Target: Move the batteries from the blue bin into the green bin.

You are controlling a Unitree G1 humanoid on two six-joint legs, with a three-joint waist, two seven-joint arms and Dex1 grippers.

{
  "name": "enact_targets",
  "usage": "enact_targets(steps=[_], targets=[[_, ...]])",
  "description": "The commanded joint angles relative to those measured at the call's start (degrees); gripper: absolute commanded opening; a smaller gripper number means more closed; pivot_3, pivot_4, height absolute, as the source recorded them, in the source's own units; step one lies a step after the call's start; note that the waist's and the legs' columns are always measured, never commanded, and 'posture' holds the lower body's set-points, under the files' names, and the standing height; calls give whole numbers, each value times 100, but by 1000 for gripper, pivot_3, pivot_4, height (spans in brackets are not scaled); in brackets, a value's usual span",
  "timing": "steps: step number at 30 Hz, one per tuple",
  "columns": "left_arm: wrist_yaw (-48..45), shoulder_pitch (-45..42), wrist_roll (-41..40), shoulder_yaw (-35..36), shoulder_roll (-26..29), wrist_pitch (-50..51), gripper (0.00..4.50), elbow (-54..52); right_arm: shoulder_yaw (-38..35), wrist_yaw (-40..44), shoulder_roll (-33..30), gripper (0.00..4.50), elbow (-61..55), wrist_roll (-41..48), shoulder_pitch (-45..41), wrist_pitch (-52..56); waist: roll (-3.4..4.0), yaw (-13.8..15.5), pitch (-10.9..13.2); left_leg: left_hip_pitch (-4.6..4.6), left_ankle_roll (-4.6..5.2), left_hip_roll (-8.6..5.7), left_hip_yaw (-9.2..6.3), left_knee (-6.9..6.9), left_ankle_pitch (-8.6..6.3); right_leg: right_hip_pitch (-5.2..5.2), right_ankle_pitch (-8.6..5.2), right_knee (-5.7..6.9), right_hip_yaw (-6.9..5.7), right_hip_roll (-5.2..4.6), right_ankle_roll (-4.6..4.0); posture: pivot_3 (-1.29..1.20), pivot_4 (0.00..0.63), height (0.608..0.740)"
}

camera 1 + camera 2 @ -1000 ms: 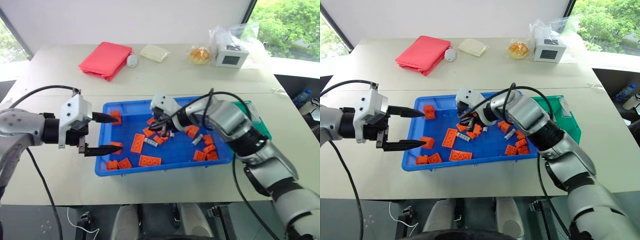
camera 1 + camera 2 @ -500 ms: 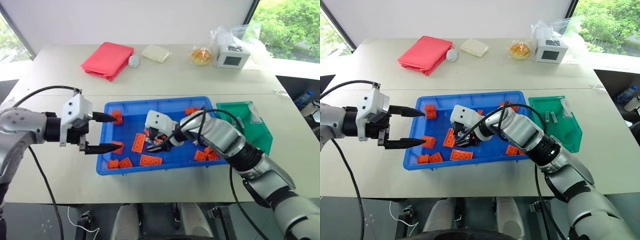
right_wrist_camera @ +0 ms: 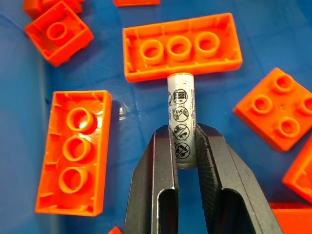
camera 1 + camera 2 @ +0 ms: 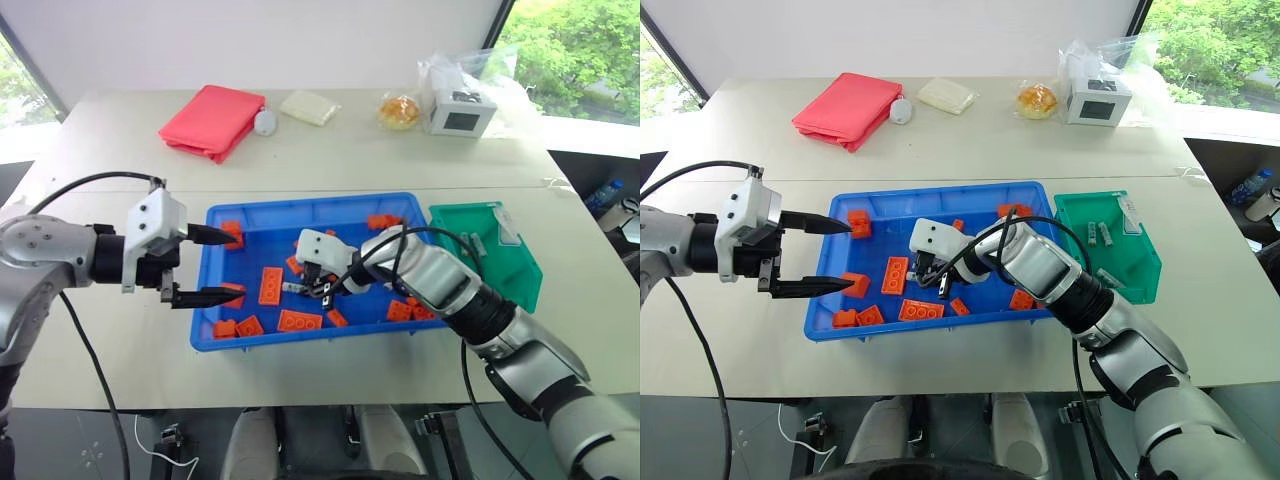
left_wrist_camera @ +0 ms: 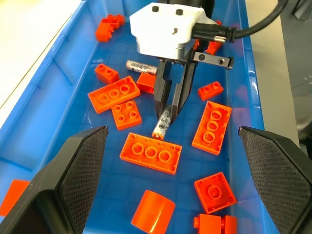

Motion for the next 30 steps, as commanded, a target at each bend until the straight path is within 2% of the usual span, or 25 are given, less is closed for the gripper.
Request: enact_targets(steps=[1, 4, 8, 13, 15, 18, 22, 24, 25, 27, 28, 30], targets=[[27, -88, 16, 118, 2, -112, 4500, -48, -82, 53, 44, 29, 19, -72, -10, 45, 0, 0, 0, 0, 0, 0, 0, 0, 0, 0, 0, 0, 0, 0, 0, 0, 150, 736], [63, -121, -31, 106, -62, -76, 4500, -47, -736, 138, -70, 29, -262, 267, -169, 416, 0, 8, 0, 0, 0, 0, 1, 0, 0, -1, 0, 0, 0, 0, 0, 0, 150, 736], [96, -153, 11, 9, -211, -138, 4500, 5, -2173, 272, -505, 29, -657, 1082, -533, 1580, 2, 45, 4, -5, 0, -2, 1, 2, 0, -1, 0, -1, 0, -3, 1, 0, 150, 736], [225, -266, -26, -72, -515, -134, 4500, 89, -3566, 234, -2022, 29, -710, 1374, -493, 2176, -2, 96, 2, -8, 2, -6, -2, 4, -2, 4, -1, -11, -2, -9, -1, 0, 150, 736], [236, -313, -13, -115, -606, -147, 4500, 129, -3980, 157, -2654, 29, -655, 1337, -210, 2280, -4, 94, 1, -8, 4, -7, 0, 1, -3, 3, -2, -17, 0, -10, -2, 0, 150, 736], [198, -447, 11, -223, -696, -181, 4500, 239, -4583, 239, -3455, 29, -892, 1449, 745, 2434, -6, 72, 2, -6, 4, -6, -2, -1, -4, 4, -2, -17, 1, -8, -1, 0, 150, 736], [101, -708, 77, -399, -793, -254, 4500, 438, -5072, 89, -3849, 29, -1320, 1428, 2099, 2299, -5, 7, 2, 0, 5, -6, -3, -2, -3, 5, -2, -12, 4, -4, 3, 0, 150, 736], [68, -858, 122, -497, -856, -283, 4500, 548, -5187, -115, -3722, 1064, -1318, 1424, 2328, 2217, -2, -46, 4, 9, 5, -5, 3, -2, -3, 6, -1, -8, 11, -1, 5, 0, 150, 736], [46, -919, 152, -545, -887, -308, 4500, 598, -5179, -231, -3633, 1383, -1279, 1410, 2326, 2156, -2, -73, 4, 11, 6, -5, 4, -1, -3, 6, 0, -5, 13, -1, 5, 0, 150, 736], [-4, -1003, 203, -610, -926, -352, 4500, 663, -5041, -342, -3585, 2536, -1191, 1340, 2254, 1877, -2, -104, 4, 13, 5, -5, 0, 2, -2, 9, 0, -3, 13, 1, 4, 0, 150, 736], [-22, -1037, 208, -630, -934, -355, 4500, 682, -4930, -319, -3592, 2885, -1162, 1318, 2151, 1650, -2, -115, 4, 12, 5, -5, -1, 3, -2, 9, -1, -2, 13, 1, 4, 0, 150, 736], [-51, -1081, 212, -646, -937, -353, 4500, 707, -4727, -231, -3597, 3914, -1102, 1336, 1905, 1336, -1, -143, 5, 9, 5, -6, -1, 2, -2, 7, -1, -3, 13, 1, 4, 0, 150, 736]])
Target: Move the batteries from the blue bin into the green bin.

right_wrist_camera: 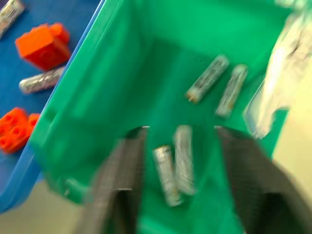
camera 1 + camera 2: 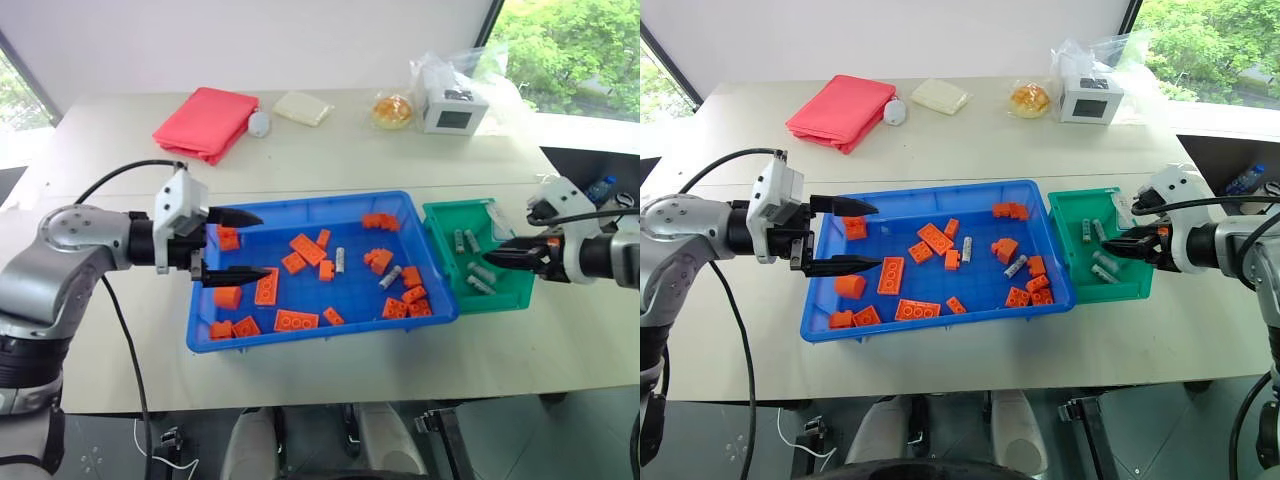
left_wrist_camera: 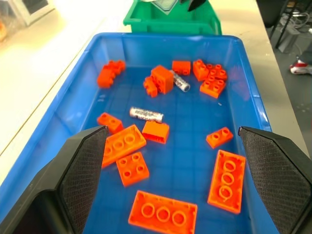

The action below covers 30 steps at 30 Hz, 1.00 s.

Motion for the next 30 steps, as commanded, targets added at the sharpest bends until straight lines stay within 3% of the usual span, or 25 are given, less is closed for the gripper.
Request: enact_targets(steps=[1, 4, 6, 13, 21, 30], targets=[[-65, -150, 41, 40, 1, -107, 4500, 20, 203, 132, -21, 3914, 25, 1, -563, -648, -1, -19, 1, 0, 0, 0, -1, 0, 0, 0, 0, 0, 0, 1, 2, 0, 150, 736], [-69, -177, 72, 14, -37, -102, 4500, 8, 921, 385, 395, 3914, 243, -31, -1473, -1146, 0, -33, 1, -1, 1, 1, -1, -3, 0, -3, 3, -1, 0, 4, 8, 0, 150, 736], [-48, -133, 66, 6, -57, -83, 4500, -89, 1557, 604, 785, 4350, 274, -109, -1872, -1389, 0, -40, 1, 0, 1, 4, -4, -4, -1, -4, 3, 1, 0, 9, 8, 0, 150, 736], [11, 34, 31, 80, -23, -22, 4500, -362, 3289, 1250, 1837, 4490, 1063, -1068, -2283, -3162, -3, 62, 3, -18, 1, 1, -4, 1, -1, -6, 6, -3, -8, -1, 19, 0, 150, 736], [266, 310, -34, 293, 12, 88, 4500, -689, 3745, 1624, 2593, 4490, 2661, -1793, -2468, -4435, -5, 155, 2, -18, 0, -3, -2, 13, 0, -2, 6, -1, -7, -5, 18, 0, 150, 736], [414, 462, -122, 459, 135, 219, 4500, -888, 3744, 1934, 2910, 4490, 3732, -2260, -2438, -5270, -4, 148, 2, -10, 0, -1, -2, 12, 0, 3, 7, 3, -8, -3, 20, 0, 150, 736]])
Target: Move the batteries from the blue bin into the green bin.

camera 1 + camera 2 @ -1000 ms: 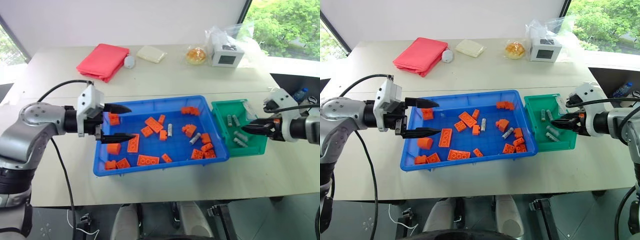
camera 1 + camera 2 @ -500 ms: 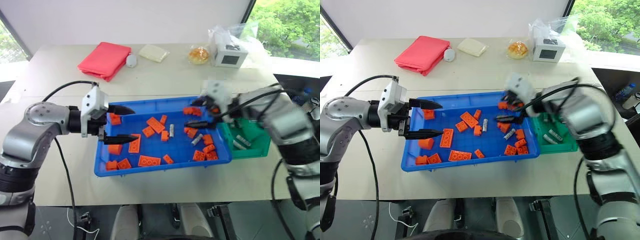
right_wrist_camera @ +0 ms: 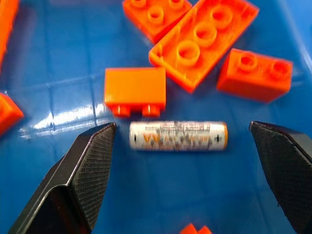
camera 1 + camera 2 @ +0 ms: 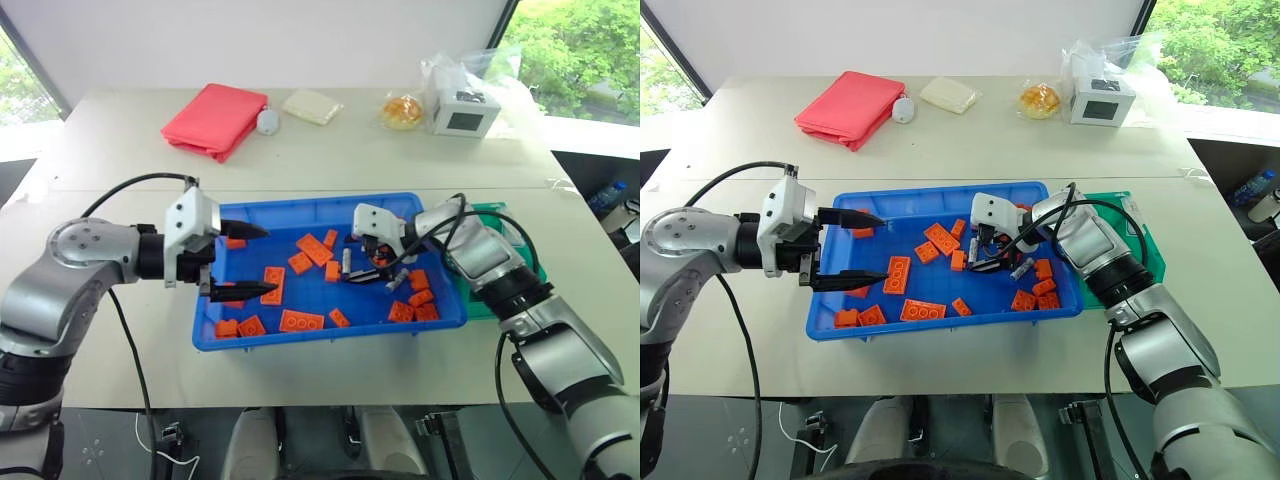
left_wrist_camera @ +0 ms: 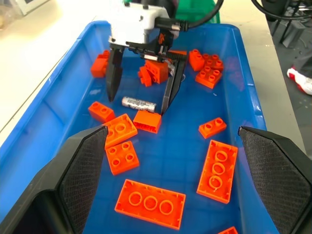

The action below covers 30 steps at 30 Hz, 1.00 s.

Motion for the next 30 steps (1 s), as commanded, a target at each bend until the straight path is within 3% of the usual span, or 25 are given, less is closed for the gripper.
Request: enact_targets(steps=[1, 3, 6, 7, 10, 17, 22, 26, 30], targets=[[29, -8, -118, 251, 129, 38, 4500, -181, -116, 134, 82, 4252, 178, -113, -27, -217, 0, -1, 0, 3, 0, 0, 1, 0, 0, 2, 0, 0, 0, 0, 0, 0, 150, 736], [34, -12, -136, 261, 148, 37, 4500, -175, -203, 170, 111, 3727, 127, -73, -13, -146, 0, -3, 0, 4, 0, 0, 0, 0, 0, 4, 0, 1, 0, 0, 0, 0, 150, 736], [33, -41, -131, 220, 133, 27, 4500, -153, -401, 176, 82, 2319, -161, 32, -8, 150, 0, -1, 0, 4, -1, 0, 0, 0, 0, 4, 0, 2, 0, 0, 0, 0, 150, 736], [27, -55, -126, 199, 121, 23, 4500, -142, -503, 176, 50, 2229, -311, 93, -5, 328, 0, 0, 0, 4, -1, 0, 0, 0, 1, 3, 0, 3, 0, 0, 0, 0, 150, 736], [7, -127, -90, 122, 71, -13, 4500, -67, -871, 166, -187, 2229, -944, 296, 34, 966, 2, 14, 1, 2, -1, 0, 1, 0, 1, 0, 1, 4, 0, 0, 0, 0, 150, 736], [-152, -383, 51, -167, -145, -223, 4500, 298, -2513, 106, -1939, 2229, -2633, 1006, 450, 2704, 0, 87, 0, -3, -1, -4, 1, 0, 0, 1, -1, -3, -2, -8, -2, 0, 150, 736], [-311, -630, 202, -404, -350, -443, 4500, 681, -3553, 181, -3150, 2229, -3217, 1239, 1668, 3132, -1, 135, -1, 3, -1, -3, -1, -2, 0, 4, -10, -3, -1, -4, -16, 0, 150, 736], [-461, -855, 324, -594, -518, -599, 4500, 948, -4152, -75, -3353, 2229, -3522, 1434, 2549, 3411, 0, 61, -1, 8, -1, -3, 5, -1, 0, 3, -8, -2, 5, -3, -14, 0, 150, 736], [-575, -1094, 413, -707, -633, -669, 4500, 1157, -4140, -329, -3312, 4208, -3654, 1441, 2883, 3272, 0, -16, -2, 14, -1, -4, 0, 1, 0, 13, -4, 0, 6, -2, -8, 0, 150, 736]])
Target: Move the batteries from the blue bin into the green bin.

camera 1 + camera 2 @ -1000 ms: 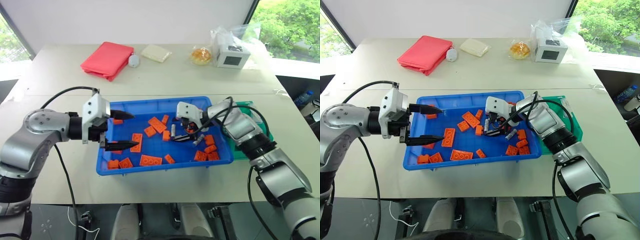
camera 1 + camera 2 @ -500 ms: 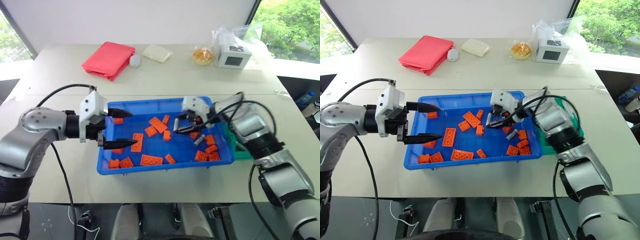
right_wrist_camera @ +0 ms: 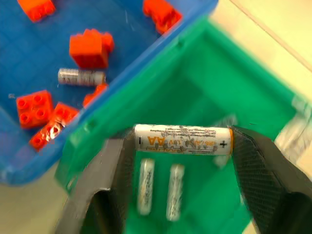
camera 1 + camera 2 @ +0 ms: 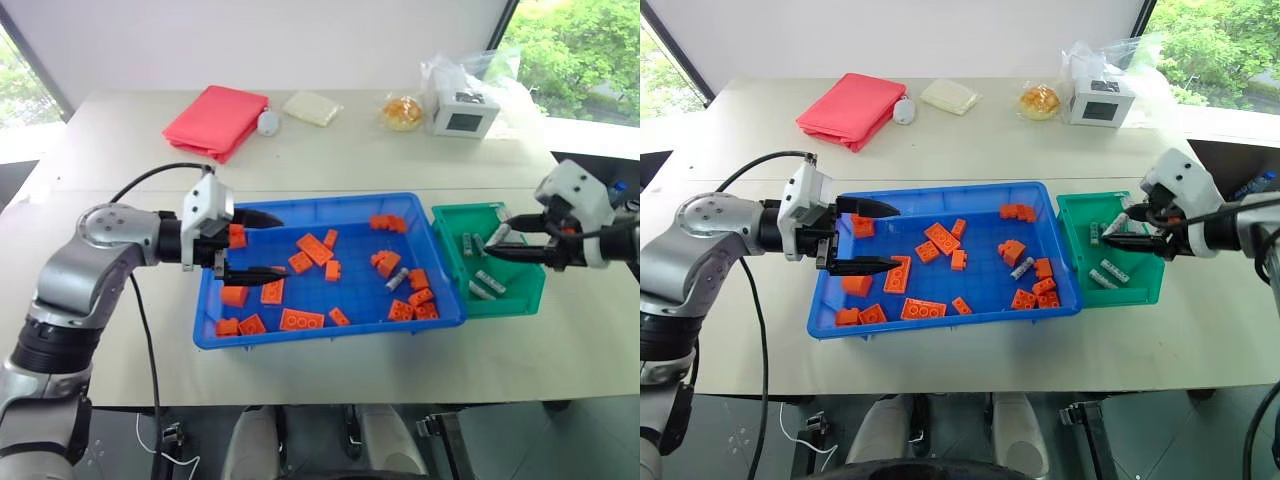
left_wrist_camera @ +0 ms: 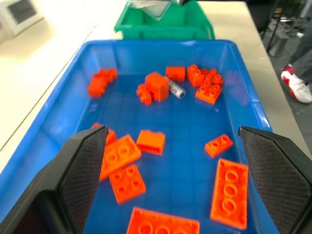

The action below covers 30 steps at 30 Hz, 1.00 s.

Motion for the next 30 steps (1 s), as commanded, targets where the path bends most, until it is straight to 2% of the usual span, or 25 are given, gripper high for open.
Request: enact_targets(steps=[1, 9, 13, 21, 24, 26, 27, 30], targets=[[-103, -275, 91, -17, -63, -143, 4500, 126, -85, -248, -78, 4372, -158, 20, -43, -227, 0, -11, 0, 0, 0, 0, 0, 0, 0, 0, 1, 2, 0, 0, 2, 0, 150, 736], [-143, -284, 150, 15, -111, -102, 4500, 57, 931, -320, 249, 4372, -533, 263, -1150, -312, 0, -7, 0, -2, 0, 2, -5, -2, 0, -5, 2, 1, -1, 5, 5, 0, 150, 736], [-111, -226, 149, 93, -55, -57, 4500, -30, 2006, 80, 372, 4372, -657, -130, -1454, -1053, 0, 22, 0, -5, 0, 3, -6, -3, 0, -5, 2, 0, -2, 5, 7, 0, 150, 736], [54, -5, 93, 320, 103, 50, 4500, -293, 3200, 1048, 512, 4372, 206, -701, -2081, -1930, 0, 20, 1, -12, 0, 1, -2, 2, 0, -9, -2, -1, -3, 0, 1, 0, 150, 736], [169, 204, 34, 461, 181, 110, 4500, -465, 3333, 1101, 678, 3528, 631, -950, -2309, -2198, -1, 7, 1, -11, 0, 1, -1, 2, 0, -10, -2, 0, -3, 0, 1, 0, 150, 736], [220, 310, 6, 531, 207, 144, 4500, -563, 3347, 1166, 759, 2478, 772, -1025, -2414, -2256, 0, 2, 1, -11, 0, 2, 1, 2, 0, -12, 1, 2, -2, 1, 5, 0, 150, 736], [252, 379, -11, 567, 222, 162, 4500, -622, 3357, 1242, 791, 2141, 816, -1025, -2465, -2263, 0, 6, 1, -11, 0, 2, 1, 2, 0, -13, 2, 3, -2, 1, 6, 0, 150, 736], [320, 515, -42, 630, 252, 185, 4500, -734, 3417, 1360, 909, 2141, 949, -1090, -2561, -2337, 0, 7, 1, -10, 0, 3, -1, 2, 0, -12, 2, 4, -3, 3, 7, 0, 150, 736]])
